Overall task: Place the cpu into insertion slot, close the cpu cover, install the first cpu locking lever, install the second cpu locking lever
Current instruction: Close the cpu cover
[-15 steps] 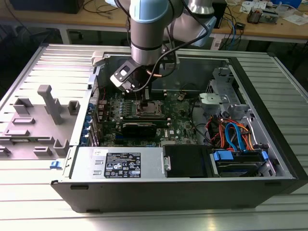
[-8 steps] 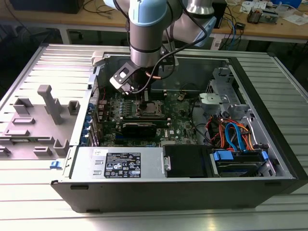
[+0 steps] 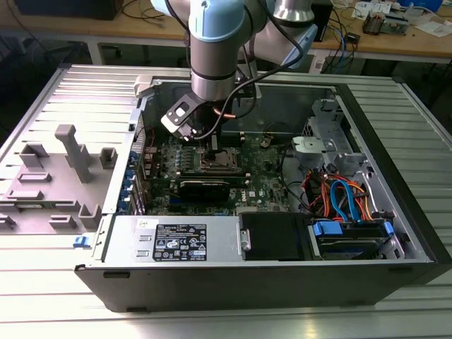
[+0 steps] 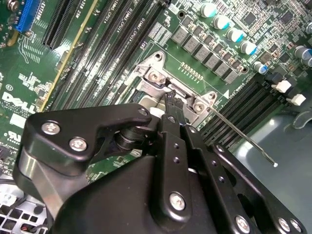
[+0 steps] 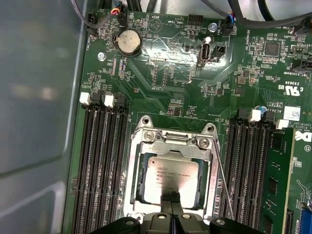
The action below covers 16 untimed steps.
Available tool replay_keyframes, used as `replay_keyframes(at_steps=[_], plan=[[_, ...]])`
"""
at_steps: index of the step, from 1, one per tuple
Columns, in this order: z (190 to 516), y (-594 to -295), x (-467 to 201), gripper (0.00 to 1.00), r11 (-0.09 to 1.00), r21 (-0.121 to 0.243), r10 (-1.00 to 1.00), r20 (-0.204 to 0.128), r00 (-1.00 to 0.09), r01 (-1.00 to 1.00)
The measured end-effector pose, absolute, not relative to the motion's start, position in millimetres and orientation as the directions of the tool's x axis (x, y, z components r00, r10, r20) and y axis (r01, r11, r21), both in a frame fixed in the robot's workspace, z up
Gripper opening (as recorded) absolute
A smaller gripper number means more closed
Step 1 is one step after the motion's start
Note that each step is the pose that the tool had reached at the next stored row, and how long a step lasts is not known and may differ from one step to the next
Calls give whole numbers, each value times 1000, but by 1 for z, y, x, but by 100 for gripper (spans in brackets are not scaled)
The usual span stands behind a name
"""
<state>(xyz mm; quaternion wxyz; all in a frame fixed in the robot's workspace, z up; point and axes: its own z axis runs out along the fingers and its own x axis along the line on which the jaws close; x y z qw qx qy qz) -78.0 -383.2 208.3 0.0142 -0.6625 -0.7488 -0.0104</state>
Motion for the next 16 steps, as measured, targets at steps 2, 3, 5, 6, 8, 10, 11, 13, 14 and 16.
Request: replay_keyframes(at_steps=[2, 3, 5, 6, 8, 10, 11, 13, 14, 16], plan=[[210, -383, -78, 11, 122, -4, 992, 35, -122, 993], [211, -383, -78, 11, 122, -4, 992, 35, -122, 993], [211, -383, -78, 11, 122, -3, 992, 35, -122, 993], [212, -383, -76, 11, 122, -4, 992, 35, -122, 993], [212, -383, -72, 11, 122, -4, 992, 35, -122, 993], [212, -383, -67, 11, 122, -4, 992, 35, -122, 993], [212, -383, -63, 11, 122, -4, 992, 35, -122, 993], [212, -383, -54, 11, 122, -5, 992, 35, -122, 993], [212, -383, -53, 11, 122, -5, 992, 35, -122, 993], [212, -383, -52, 11, 122, -6, 992, 35, -122, 993]])
